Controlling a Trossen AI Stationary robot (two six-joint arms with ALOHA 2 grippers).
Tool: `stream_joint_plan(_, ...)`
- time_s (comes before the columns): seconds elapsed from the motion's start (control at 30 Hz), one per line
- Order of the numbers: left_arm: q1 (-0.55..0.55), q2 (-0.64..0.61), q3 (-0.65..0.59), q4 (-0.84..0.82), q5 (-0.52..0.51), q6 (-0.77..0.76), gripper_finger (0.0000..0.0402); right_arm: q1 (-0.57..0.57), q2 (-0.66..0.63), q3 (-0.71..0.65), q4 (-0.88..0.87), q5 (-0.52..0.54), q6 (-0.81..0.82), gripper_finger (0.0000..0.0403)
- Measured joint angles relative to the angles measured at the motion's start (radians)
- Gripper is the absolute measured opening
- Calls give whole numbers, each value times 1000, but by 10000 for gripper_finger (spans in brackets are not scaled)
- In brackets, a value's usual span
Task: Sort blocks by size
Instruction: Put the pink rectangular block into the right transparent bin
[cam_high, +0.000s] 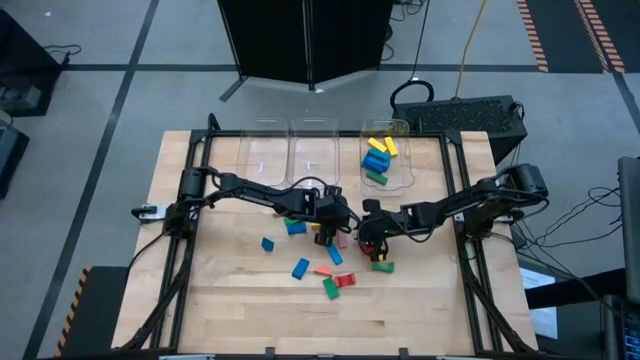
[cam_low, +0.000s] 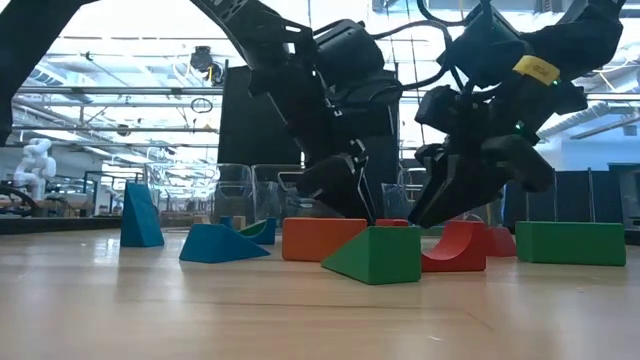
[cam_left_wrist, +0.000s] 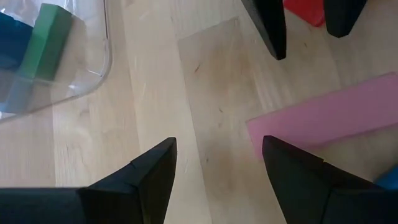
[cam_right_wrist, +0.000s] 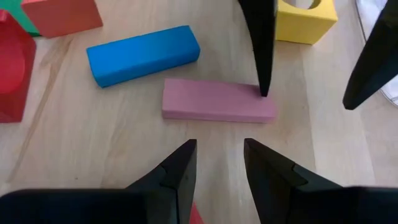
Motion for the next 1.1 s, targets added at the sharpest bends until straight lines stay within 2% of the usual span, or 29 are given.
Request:
stream_joint_plan(0.73, -35, -13, -2, -55, -44, 0, 239, 31, 148, 4, 157, 5, 30, 120)
stream_joint_plan(0.87, -32, -7, -2, -12, -44, -8, 239, 43, 146, 4, 155, 6, 30, 120)
stream_joint_plan(1.1, -31, 56, -2, 178, -10, 48, 239, 80, 129, 3, 120, 5, 26, 120)
